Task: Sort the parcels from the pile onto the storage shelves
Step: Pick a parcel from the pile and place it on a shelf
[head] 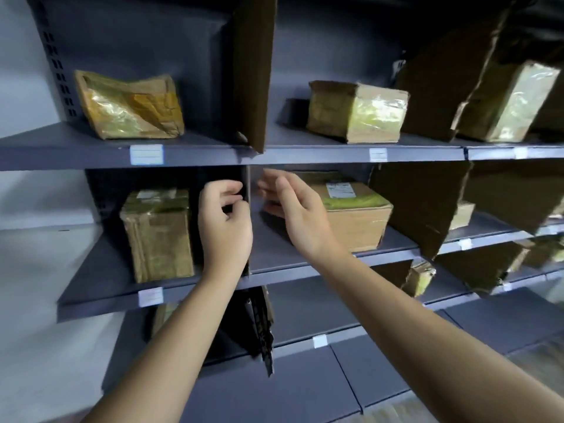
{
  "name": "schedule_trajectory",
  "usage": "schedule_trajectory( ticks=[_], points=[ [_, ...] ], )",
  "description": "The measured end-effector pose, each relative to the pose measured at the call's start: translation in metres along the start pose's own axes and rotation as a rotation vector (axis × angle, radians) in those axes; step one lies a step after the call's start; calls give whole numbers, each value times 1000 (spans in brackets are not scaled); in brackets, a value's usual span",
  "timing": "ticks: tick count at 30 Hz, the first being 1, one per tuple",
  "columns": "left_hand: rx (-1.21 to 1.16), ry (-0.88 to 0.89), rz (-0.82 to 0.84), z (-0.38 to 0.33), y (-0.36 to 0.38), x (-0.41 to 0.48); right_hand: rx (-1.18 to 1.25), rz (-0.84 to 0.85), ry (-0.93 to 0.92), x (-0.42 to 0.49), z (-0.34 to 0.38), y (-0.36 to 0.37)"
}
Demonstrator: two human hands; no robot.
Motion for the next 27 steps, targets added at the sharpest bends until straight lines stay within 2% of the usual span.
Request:
schedule_trajectory(
  ticks=[8,17,27],
  points=[
    [-94,-204,214,-40,167,-144,-135,-183,92,-115,-3,-215],
    [-227,-385,543,-103,363,-335,-240,-456,237,-248,10,-467],
    [-293,-575,955,-129,574,-514,-262,-769,359,-362,5,-701]
  ],
)
Point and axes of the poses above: each hand's wrist, its own x-axis towards the middle knuckle, its own y-axis out of the palm, z = x × y, the point moved 8 cm from there along x, towards the middle knuckle, and after that the axes turned 1 degree about -y, right-handed, at the moved point
